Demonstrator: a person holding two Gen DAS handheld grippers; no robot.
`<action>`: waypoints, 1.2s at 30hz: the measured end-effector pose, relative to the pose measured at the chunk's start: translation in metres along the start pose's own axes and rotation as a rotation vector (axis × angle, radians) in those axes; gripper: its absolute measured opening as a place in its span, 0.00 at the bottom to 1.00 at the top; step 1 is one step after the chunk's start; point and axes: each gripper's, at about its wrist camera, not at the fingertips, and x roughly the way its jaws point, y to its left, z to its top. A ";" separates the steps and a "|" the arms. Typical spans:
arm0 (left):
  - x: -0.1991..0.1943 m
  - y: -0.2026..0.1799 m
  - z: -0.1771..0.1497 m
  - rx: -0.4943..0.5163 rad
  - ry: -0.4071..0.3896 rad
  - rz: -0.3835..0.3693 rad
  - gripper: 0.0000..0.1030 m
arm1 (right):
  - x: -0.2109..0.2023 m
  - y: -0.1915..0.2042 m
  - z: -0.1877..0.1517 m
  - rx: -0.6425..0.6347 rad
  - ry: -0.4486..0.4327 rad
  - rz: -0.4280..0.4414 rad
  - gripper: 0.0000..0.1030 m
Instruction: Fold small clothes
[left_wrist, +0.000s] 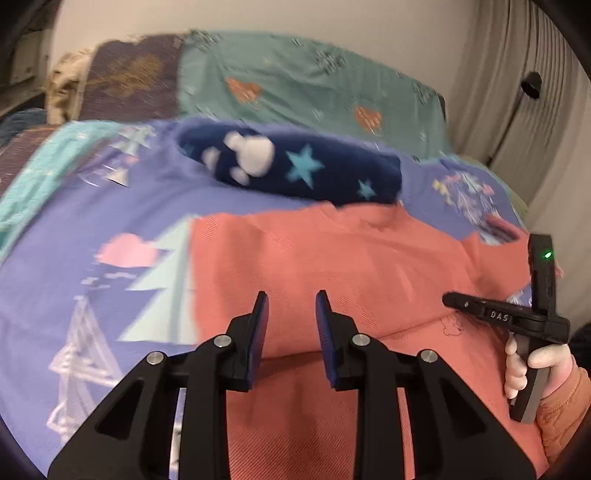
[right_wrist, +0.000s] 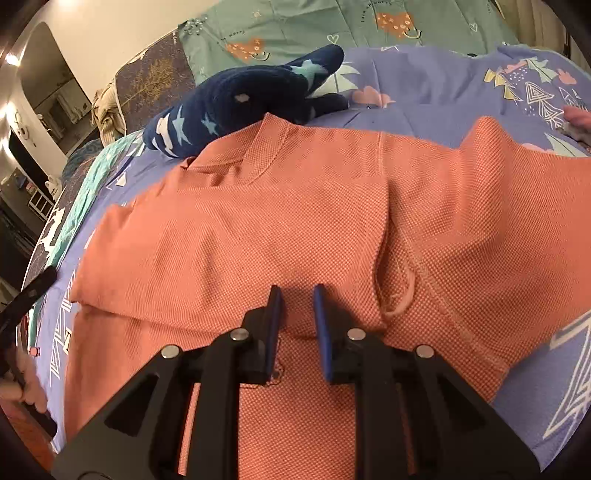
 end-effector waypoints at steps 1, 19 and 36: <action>0.019 -0.002 -0.002 0.003 0.054 0.015 0.27 | -0.001 0.000 0.000 -0.002 0.003 0.002 0.18; 0.053 -0.017 -0.015 0.084 0.098 0.065 0.54 | -0.219 -0.329 0.006 0.749 -0.428 -0.070 0.27; 0.053 -0.019 -0.016 0.095 0.093 0.077 0.55 | -0.197 -0.351 0.013 0.851 -0.436 -0.163 0.06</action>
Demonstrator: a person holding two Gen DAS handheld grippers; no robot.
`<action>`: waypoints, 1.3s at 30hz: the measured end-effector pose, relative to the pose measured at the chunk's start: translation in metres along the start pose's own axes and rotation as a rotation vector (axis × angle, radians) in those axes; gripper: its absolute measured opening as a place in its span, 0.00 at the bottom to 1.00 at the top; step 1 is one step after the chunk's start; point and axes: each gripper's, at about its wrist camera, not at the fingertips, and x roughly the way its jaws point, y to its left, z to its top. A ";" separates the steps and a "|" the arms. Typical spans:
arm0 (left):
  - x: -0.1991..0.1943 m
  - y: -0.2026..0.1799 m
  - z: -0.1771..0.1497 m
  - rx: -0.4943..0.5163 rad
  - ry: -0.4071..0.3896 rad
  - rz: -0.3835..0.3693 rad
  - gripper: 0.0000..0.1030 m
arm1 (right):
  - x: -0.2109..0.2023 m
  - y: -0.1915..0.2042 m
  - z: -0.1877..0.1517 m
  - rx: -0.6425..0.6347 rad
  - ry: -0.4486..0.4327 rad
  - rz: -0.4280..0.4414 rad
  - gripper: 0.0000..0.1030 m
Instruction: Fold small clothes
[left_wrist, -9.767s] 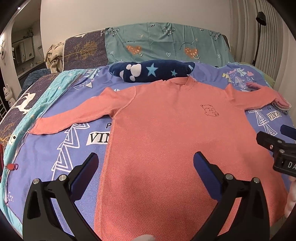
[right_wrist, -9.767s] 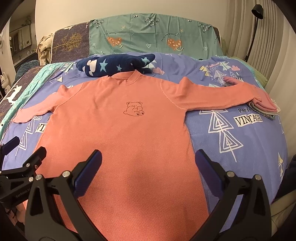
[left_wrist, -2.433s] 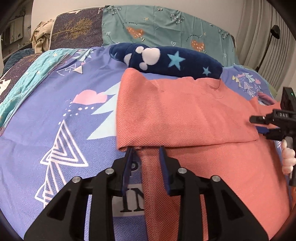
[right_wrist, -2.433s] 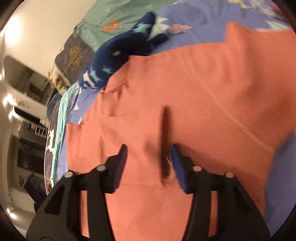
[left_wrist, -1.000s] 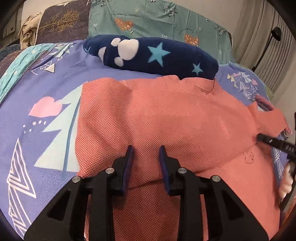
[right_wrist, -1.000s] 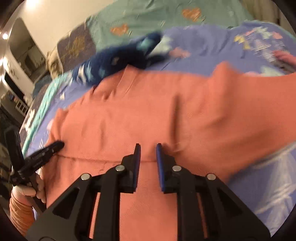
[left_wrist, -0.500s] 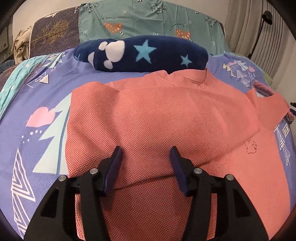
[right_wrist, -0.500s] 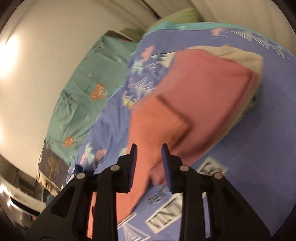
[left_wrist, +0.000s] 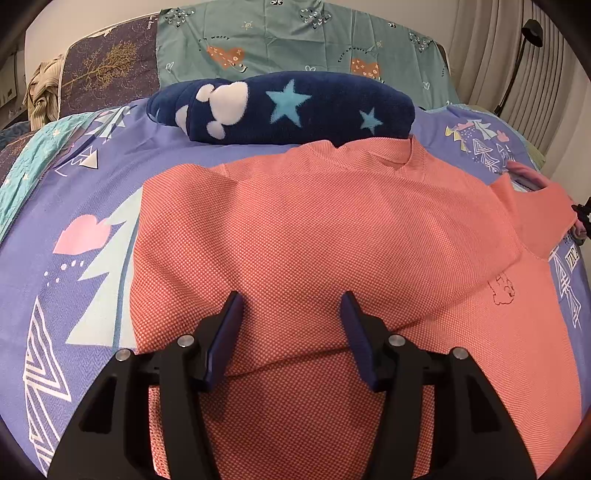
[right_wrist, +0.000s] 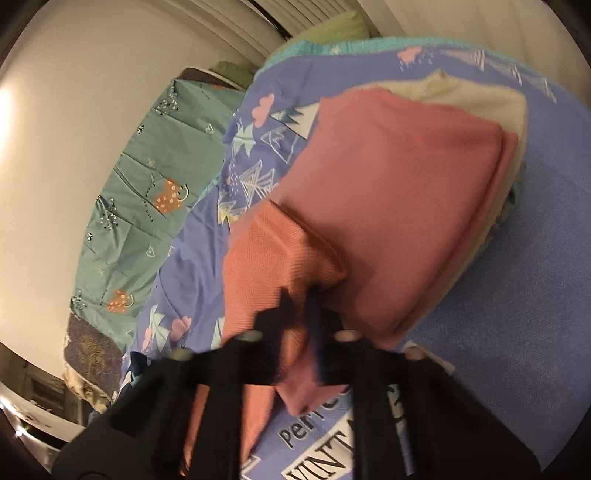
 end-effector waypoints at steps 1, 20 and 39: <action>0.000 0.000 0.000 -0.001 -0.001 -0.002 0.55 | -0.003 0.008 -0.003 -0.009 -0.017 0.010 0.06; -0.012 0.013 0.000 -0.071 -0.038 -0.117 0.56 | 0.050 0.263 -0.368 -0.898 0.538 0.414 0.14; 0.020 -0.041 0.035 -0.202 0.039 -0.446 0.23 | 0.022 0.208 -0.361 -0.963 0.515 0.383 0.27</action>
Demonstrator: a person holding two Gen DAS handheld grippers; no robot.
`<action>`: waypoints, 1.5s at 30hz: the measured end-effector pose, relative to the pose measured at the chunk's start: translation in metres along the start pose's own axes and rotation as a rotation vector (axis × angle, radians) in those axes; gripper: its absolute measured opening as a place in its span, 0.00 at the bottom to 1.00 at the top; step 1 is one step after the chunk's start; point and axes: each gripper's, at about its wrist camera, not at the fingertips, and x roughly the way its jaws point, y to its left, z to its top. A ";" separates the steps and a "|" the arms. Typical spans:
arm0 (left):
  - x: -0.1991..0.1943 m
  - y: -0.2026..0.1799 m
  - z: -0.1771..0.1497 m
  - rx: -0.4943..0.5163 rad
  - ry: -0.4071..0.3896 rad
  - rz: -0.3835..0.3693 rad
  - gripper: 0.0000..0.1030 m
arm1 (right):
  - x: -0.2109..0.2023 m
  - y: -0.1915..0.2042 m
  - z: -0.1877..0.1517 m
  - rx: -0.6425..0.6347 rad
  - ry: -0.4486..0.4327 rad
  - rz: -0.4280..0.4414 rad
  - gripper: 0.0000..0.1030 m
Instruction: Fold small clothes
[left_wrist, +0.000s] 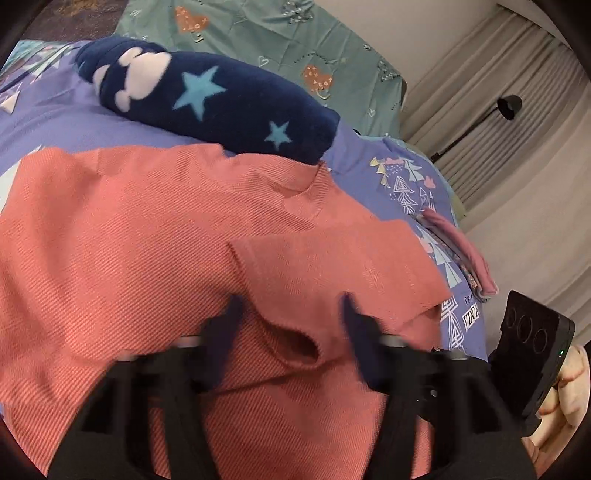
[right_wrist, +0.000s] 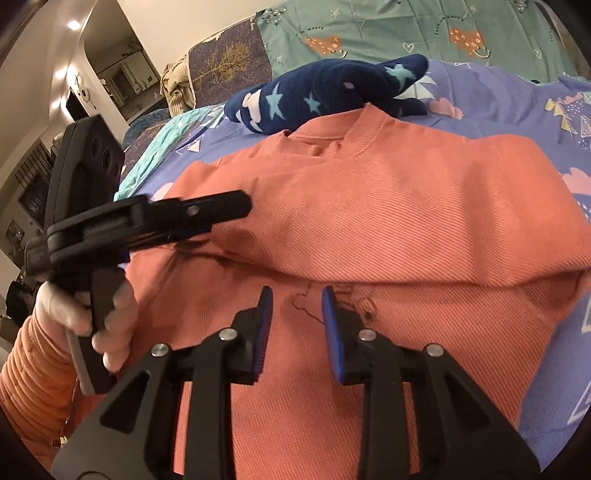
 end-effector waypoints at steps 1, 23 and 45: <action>0.002 -0.003 0.003 0.006 0.012 -0.020 0.03 | -0.001 -0.004 0.000 0.015 -0.004 -0.003 0.27; -0.119 0.052 0.043 0.065 -0.207 0.306 0.06 | -0.011 -0.055 -0.006 0.245 -0.080 -0.019 0.27; -0.082 0.074 -0.022 0.161 -0.067 0.507 0.40 | -0.044 -0.075 -0.017 0.295 -0.066 -0.226 0.08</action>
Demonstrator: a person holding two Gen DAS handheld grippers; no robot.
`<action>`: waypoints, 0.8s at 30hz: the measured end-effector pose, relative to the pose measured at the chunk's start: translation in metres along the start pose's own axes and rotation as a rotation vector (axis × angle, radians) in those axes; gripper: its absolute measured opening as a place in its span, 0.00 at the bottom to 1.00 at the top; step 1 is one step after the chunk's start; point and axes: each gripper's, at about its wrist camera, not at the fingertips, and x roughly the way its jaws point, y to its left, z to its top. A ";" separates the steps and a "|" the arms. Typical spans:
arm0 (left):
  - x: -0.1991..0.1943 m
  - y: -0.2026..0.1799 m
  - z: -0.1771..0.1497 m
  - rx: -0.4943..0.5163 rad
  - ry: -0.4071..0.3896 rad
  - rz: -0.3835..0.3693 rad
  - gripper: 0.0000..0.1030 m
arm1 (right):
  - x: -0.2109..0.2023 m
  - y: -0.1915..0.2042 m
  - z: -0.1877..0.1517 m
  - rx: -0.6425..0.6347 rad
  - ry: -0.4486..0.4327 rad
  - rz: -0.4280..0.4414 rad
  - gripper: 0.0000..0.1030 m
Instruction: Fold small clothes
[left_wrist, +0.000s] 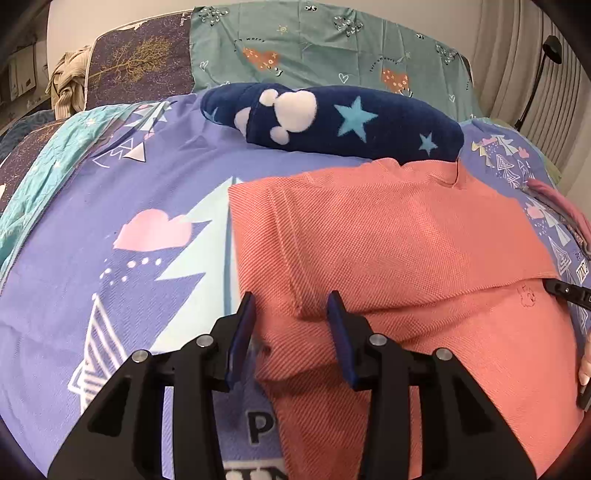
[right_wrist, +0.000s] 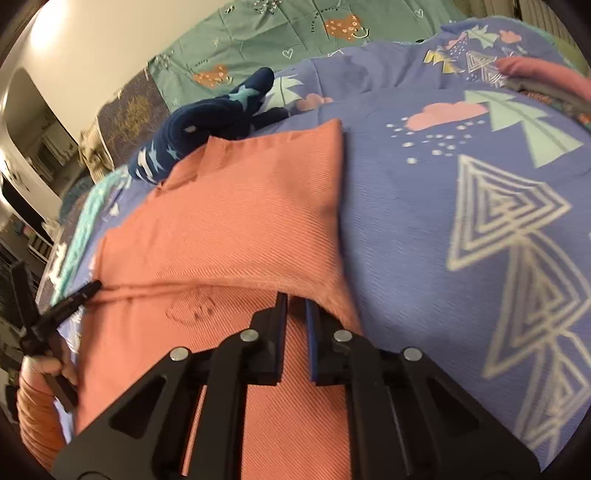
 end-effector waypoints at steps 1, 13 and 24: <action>-0.006 0.001 -0.001 -0.003 -0.008 -0.011 0.40 | -0.006 0.004 0.000 -0.030 0.020 -0.001 0.14; 0.013 0.037 0.032 -0.106 -0.015 -0.007 0.51 | -0.008 -0.016 0.069 -0.052 -0.026 0.000 0.43; -0.028 0.028 -0.011 -0.033 -0.023 -0.044 0.56 | -0.026 -0.010 0.021 -0.178 -0.069 -0.050 0.36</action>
